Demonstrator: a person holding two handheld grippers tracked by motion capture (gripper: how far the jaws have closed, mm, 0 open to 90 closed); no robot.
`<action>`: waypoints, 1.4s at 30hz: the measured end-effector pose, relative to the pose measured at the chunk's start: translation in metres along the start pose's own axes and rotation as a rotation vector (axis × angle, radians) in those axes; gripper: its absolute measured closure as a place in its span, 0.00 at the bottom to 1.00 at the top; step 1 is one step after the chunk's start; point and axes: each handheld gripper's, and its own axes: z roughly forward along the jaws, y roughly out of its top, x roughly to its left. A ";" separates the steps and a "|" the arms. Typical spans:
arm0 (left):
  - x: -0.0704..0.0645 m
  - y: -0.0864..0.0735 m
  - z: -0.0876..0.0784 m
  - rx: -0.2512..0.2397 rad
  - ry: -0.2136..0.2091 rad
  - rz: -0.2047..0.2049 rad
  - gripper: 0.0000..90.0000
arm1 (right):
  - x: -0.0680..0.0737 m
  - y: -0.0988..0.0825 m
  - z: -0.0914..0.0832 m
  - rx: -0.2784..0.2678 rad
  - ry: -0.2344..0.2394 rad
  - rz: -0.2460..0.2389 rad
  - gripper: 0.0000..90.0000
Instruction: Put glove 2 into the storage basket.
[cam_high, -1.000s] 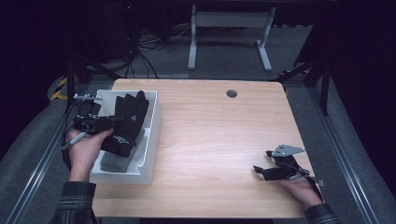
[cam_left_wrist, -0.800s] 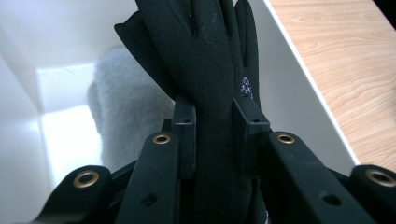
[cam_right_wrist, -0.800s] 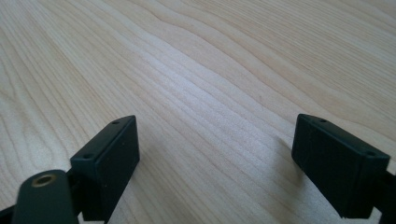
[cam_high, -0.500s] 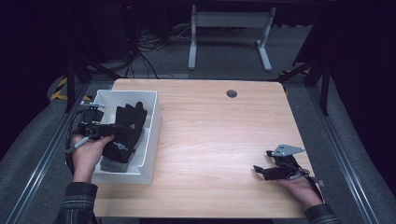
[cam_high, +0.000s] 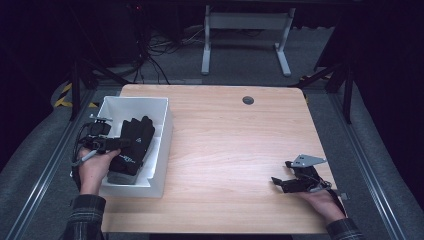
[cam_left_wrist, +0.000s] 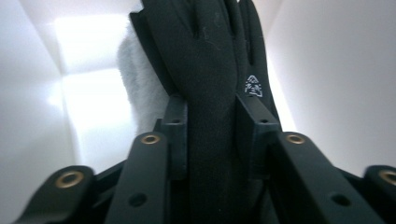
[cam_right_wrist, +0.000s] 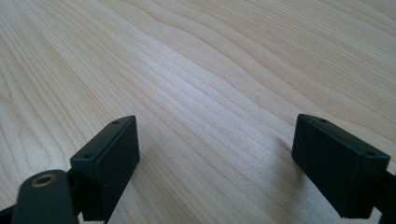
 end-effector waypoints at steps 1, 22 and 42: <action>-0.001 0.000 0.001 0.003 0.014 -0.005 0.72 | 0.000 0.000 0.000 0.000 0.000 0.000 0.17; -0.013 0.014 -0.023 -0.113 0.086 0.041 0.24 | 0.000 0.000 0.000 -0.001 -0.001 0.000 0.17; -0.065 0.037 -0.037 -0.130 -0.002 0.212 0.04 | 0.000 0.000 0.000 0.000 0.002 0.003 0.17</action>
